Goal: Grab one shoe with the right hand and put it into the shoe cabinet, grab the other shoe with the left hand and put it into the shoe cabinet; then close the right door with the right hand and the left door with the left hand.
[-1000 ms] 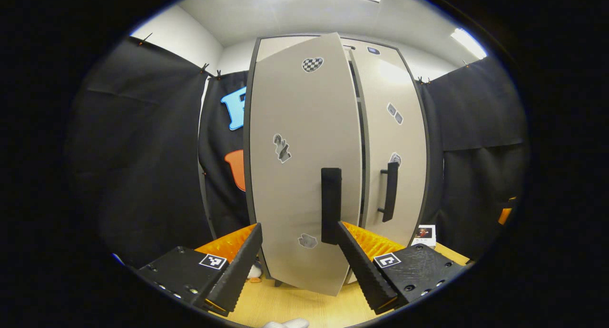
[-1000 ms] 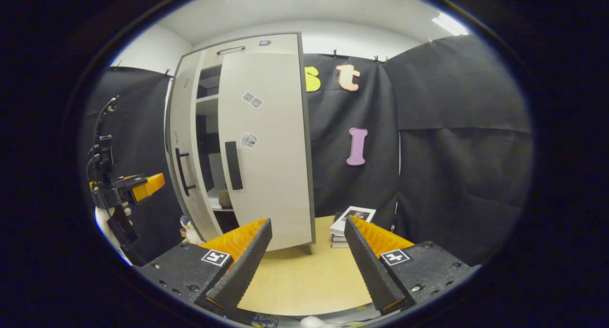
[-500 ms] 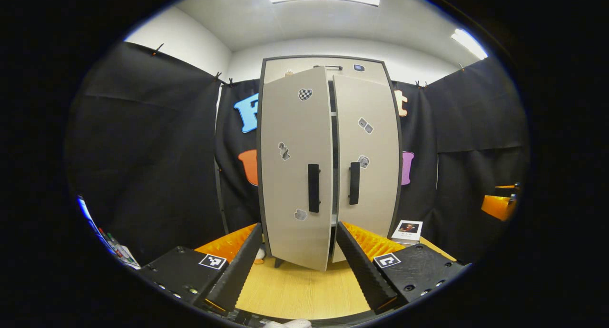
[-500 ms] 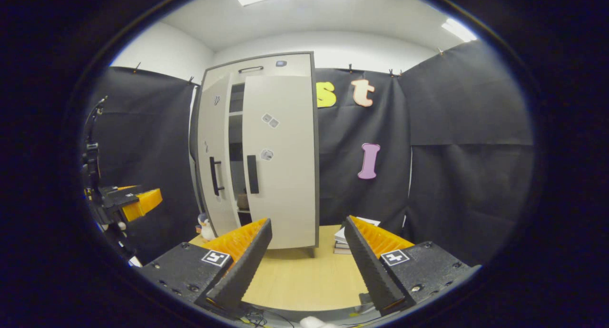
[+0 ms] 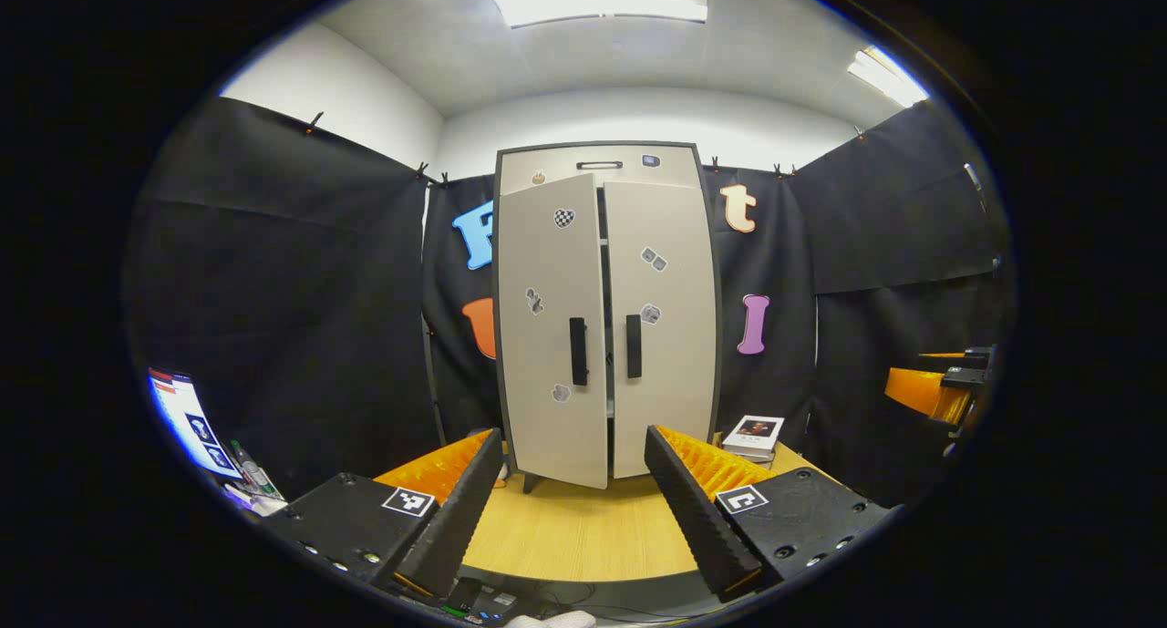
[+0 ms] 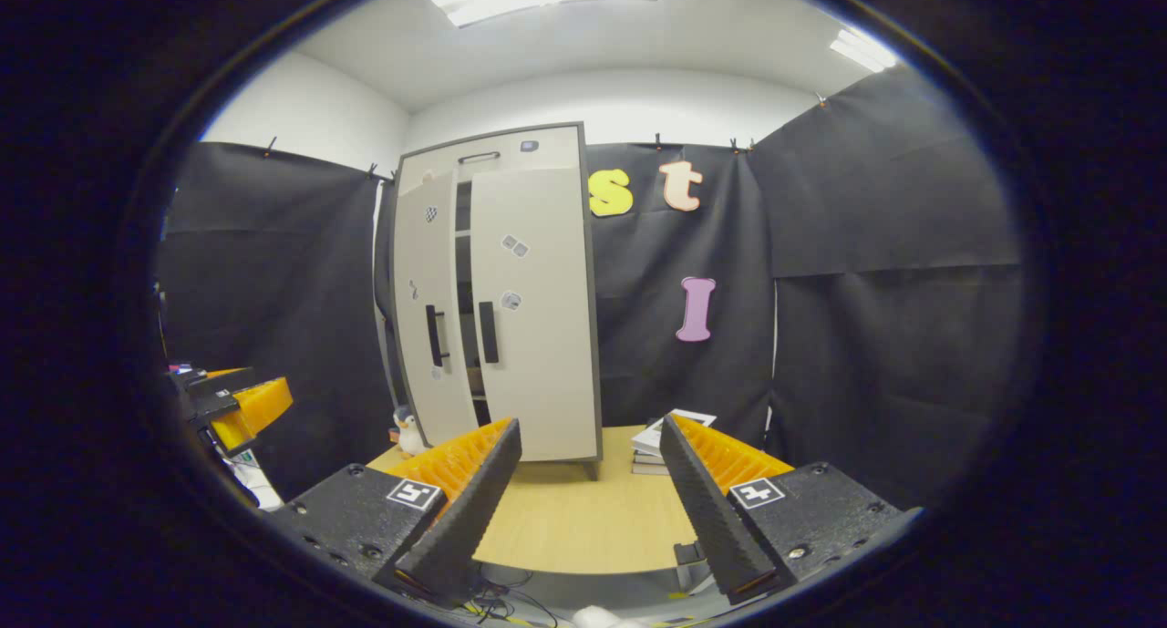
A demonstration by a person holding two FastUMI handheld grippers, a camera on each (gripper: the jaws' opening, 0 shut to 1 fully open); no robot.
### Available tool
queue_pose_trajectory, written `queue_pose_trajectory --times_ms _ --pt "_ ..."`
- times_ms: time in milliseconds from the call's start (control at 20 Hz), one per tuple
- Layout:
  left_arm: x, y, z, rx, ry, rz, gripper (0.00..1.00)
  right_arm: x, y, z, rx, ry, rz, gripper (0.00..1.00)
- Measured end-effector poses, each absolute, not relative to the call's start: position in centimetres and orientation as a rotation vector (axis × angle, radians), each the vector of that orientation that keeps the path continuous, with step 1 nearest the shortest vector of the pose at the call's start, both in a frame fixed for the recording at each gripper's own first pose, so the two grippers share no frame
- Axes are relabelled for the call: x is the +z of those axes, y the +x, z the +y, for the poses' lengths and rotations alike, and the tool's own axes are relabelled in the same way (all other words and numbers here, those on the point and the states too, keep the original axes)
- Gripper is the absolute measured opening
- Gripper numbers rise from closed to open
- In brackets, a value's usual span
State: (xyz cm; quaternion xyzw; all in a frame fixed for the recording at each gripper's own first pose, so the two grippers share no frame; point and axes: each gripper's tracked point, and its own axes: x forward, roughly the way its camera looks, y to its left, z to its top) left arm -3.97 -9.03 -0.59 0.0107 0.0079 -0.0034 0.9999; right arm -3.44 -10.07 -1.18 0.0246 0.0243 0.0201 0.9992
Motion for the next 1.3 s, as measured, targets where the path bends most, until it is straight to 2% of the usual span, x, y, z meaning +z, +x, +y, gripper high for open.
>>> queue_pose_trajectory --times_ms 50,350,1300 --pt "-0.7 -4.4 -9.3 -0.015 0.013 0.018 0.96 -0.9 -3.9 -10.2 0.037 0.049 0.036 1.0" --pt "-0.3 -5.2 -9.8 -0.042 0.008 0.021 0.96 -0.4 -5.7 -11.0 0.011 0.035 0.002 0.99" --pt "1.3 -5.0 -10.6 -0.052 0.045 -0.006 0.96 -0.3 -4.3 -12.1 0.004 0.07 0.025 1.0"
